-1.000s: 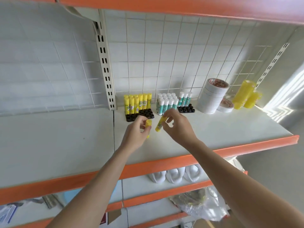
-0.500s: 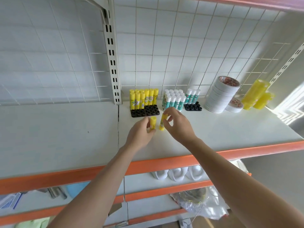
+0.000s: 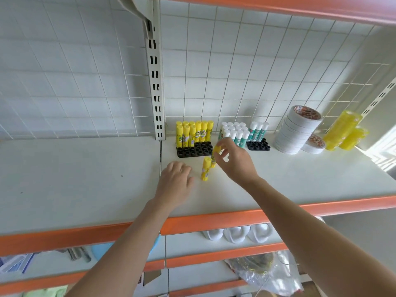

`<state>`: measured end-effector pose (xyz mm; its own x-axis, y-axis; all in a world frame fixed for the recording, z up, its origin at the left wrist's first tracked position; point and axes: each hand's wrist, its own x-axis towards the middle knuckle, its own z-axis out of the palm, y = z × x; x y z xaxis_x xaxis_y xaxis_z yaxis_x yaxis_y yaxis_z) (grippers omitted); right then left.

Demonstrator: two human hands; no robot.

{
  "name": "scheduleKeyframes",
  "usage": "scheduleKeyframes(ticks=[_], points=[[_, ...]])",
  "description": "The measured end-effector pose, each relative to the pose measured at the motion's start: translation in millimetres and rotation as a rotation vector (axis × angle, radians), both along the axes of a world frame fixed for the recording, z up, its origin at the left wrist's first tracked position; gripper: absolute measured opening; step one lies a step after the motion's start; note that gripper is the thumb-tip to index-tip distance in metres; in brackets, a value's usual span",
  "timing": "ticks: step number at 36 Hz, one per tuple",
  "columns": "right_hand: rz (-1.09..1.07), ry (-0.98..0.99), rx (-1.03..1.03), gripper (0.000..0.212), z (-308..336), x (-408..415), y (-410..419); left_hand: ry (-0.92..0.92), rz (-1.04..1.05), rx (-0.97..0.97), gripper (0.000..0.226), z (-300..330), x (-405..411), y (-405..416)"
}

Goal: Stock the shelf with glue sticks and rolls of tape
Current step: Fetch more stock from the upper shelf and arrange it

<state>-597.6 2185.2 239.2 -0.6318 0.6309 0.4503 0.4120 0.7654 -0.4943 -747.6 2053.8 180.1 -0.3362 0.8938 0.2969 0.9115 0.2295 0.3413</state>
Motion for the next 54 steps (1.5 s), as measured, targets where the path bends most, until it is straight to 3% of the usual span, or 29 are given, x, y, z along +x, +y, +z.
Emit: scheduleKeyframes(ticks=[26,33,41,48,54], points=[[-0.037,0.027,-0.135,0.017,-2.6,-74.5,43.1,0.168,0.04,-0.016,0.037,-11.4,-0.4,5.8],[-0.042,-0.002,-0.062,0.013,-5.2,-82.5,48.1,0.188,0.039,0.035,0.034,-14.2,-0.2,6.5],[-0.075,-0.243,0.13,0.045,8.0,-84.6,50.2,0.189,0.041,0.047,0.032,-15.1,0.4,6.8],[-0.077,-0.4,0.129,0.049,20.3,-82.8,48.5,0.211,0.036,0.062,0.032,-16.5,-1.2,7.4],[-0.054,-0.474,-0.032,0.06,34.2,-77.8,38.2,0.206,0.033,0.065,0.033,-15.1,-0.2,6.5]])
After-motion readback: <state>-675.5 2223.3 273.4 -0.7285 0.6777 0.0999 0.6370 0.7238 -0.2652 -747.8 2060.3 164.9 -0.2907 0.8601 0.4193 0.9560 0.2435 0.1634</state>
